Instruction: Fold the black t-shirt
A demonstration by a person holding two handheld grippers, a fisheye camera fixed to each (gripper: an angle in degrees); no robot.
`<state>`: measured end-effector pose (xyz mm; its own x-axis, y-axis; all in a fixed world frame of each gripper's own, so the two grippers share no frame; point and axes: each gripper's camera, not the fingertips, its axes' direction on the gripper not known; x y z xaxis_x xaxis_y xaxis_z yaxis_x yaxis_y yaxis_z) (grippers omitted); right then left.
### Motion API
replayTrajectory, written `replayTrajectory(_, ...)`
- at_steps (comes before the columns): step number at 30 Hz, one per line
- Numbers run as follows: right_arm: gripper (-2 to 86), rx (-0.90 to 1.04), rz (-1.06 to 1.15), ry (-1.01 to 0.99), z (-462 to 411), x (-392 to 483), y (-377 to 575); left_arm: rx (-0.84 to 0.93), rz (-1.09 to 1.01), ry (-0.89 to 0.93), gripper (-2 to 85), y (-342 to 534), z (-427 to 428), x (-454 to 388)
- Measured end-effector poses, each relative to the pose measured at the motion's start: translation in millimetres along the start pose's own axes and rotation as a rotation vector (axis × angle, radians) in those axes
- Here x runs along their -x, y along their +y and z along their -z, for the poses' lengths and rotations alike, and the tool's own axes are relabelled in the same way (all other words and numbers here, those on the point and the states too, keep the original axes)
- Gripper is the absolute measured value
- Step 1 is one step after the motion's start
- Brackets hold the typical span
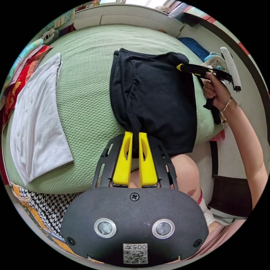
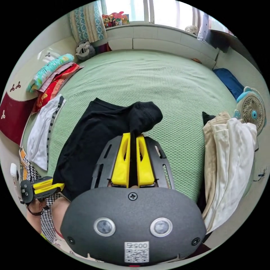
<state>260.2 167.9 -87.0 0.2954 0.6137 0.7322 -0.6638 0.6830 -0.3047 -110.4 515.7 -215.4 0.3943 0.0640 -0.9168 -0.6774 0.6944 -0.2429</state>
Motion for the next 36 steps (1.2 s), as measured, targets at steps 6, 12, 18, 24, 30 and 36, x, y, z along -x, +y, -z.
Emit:
replayTrajectory(6,-0.7,-0.080,0.052,-0.017,66.7,10.7,-0.8,-0.106,-0.034,0.043,4.9,20.9,52.9,-30.3)
replayTrajectory(12,-0.8,-0.170,0.084,0.052,138.1,6.7,6.9,-0.195,-0.105,0.043,4.9,43.8,96.8,-81.1)
replayTrajectory(18,-1.0,-0.255,0.065,0.135,221.9,-34.3,4.4,-0.312,-0.215,0.100,5.0,55.4,136.4,-151.3)
replayTrajectory(24,-1.0,-0.251,0.094,0.334,280.2,-86.6,-16.8,-0.391,-0.285,0.257,5.0,38.9,145.2,-236.0)
replayTrajectory(30,2.9,-0.141,-0.091,0.492,257.5,-156.5,-35.7,-0.369,-0.214,0.229,6.2,8.5,78.2,-317.8)
replayTrajectory(36,7.5,-0.040,-0.170,0.340,204.6,-179.5,-2.3,-0.193,-0.278,0.201,4.4,13.3,16.3,-336.0)
